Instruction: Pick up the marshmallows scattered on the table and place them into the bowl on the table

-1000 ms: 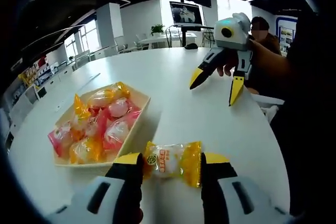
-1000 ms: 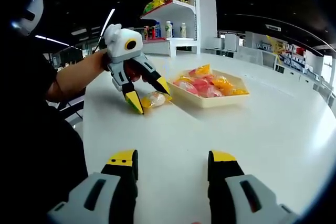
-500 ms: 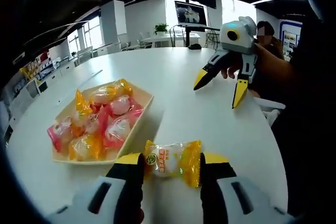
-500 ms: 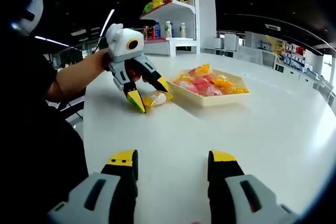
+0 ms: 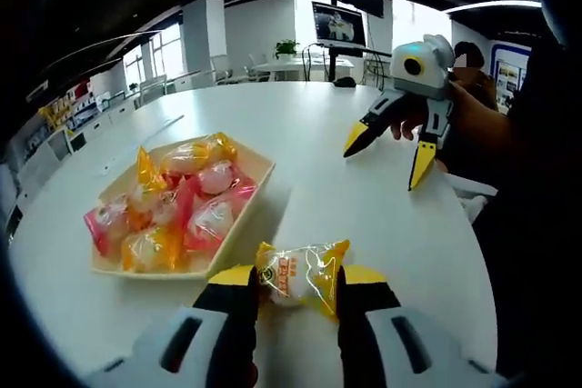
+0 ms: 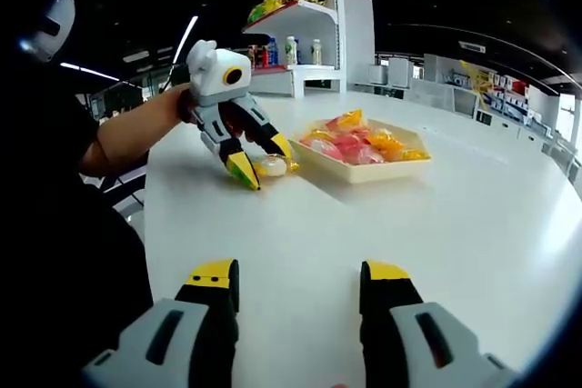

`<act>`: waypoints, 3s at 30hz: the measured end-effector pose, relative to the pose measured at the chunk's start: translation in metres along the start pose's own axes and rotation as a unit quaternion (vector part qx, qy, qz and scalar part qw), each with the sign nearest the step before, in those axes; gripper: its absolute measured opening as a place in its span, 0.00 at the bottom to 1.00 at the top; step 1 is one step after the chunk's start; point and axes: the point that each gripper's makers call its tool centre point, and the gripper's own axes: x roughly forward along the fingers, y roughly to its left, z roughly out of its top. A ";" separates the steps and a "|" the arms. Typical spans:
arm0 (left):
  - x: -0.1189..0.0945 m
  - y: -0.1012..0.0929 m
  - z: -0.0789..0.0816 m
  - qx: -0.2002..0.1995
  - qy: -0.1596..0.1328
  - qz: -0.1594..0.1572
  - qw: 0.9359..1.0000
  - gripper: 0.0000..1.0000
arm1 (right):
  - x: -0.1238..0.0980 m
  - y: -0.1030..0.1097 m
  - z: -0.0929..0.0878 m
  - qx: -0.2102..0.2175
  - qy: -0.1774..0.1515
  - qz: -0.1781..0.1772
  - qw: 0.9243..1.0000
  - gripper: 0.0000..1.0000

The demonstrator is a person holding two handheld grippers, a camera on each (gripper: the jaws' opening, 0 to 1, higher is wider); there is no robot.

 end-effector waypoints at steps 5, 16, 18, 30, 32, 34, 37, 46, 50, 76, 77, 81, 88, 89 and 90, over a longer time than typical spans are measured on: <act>0.000 0.002 0.000 0.001 0.000 0.004 1.000 0.32 | 0.000 0.000 0.001 0.000 -0.001 -0.001 1.000 0.53; -0.001 0.002 0.000 0.002 0.001 0.005 1.000 0.31 | 0.000 0.000 0.000 -0.001 0.001 -0.001 1.000 0.53; -0.001 0.000 0.000 0.007 0.002 0.001 1.000 0.31 | 0.000 0.000 0.000 -0.001 0.000 -0.001 1.000 0.53; -0.004 -0.001 0.000 0.009 0.005 0.001 1.000 0.31 | 0.000 0.000 0.002 -0.002 0.000 -0.002 1.000 0.53; -0.005 0.000 0.001 0.010 0.004 0.002 1.000 0.31 | 0.000 0.001 0.002 -0.003 0.000 -0.002 1.000 0.53; -0.005 -0.001 0.001 0.009 0.004 0.001 1.000 0.31 | 0.000 0.001 0.002 -0.003 0.000 -0.001 1.000 0.53; -0.006 -0.002 0.001 0.008 0.003 -0.002 1.000 0.31 | 0.000 0.001 0.002 -0.003 0.000 -0.001 1.000 0.53; -0.008 -0.001 -0.001 0.010 0.003 0.002 1.000 0.31 | 0.000 0.001 0.003 -0.003 0.001 -0.001 1.000 0.53; -0.009 -0.002 -0.001 0.010 0.003 0.000 1.000 0.31 | 0.000 0.001 0.003 -0.003 0.000 -0.001 1.000 0.53; -0.018 -0.013 0.018 0.023 -0.044 -0.024 0.998 0.31 | 0.003 0.001 0.006 -0.007 0.002 0.002 1.000 0.53; -0.018 -0.013 0.019 0.023 -0.048 -0.024 0.998 0.31 | 0.003 0.001 0.006 -0.007 0.002 0.002 1.000 0.53; -0.019 -0.015 0.021 0.024 -0.057 -0.027 0.998 0.31 | 0.004 0.002 0.006 -0.007 0.002 0.002 1.000 0.53; -0.020 -0.018 0.027 0.029 -0.077 -0.031 0.996 0.31 | 0.003 0.002 0.005 -0.006 0.002 0.001 1.000 0.53; -0.021 -0.018 0.028 0.031 -0.080 -0.031 0.996 0.31 | 0.003 0.002 0.005 -0.006 0.002 0.001 1.000 0.53; -0.021 -0.019 0.029 0.032 -0.082 -0.032 0.996 0.31 | 0.003 0.002 0.004 -0.006 0.002 0.001 1.000 0.53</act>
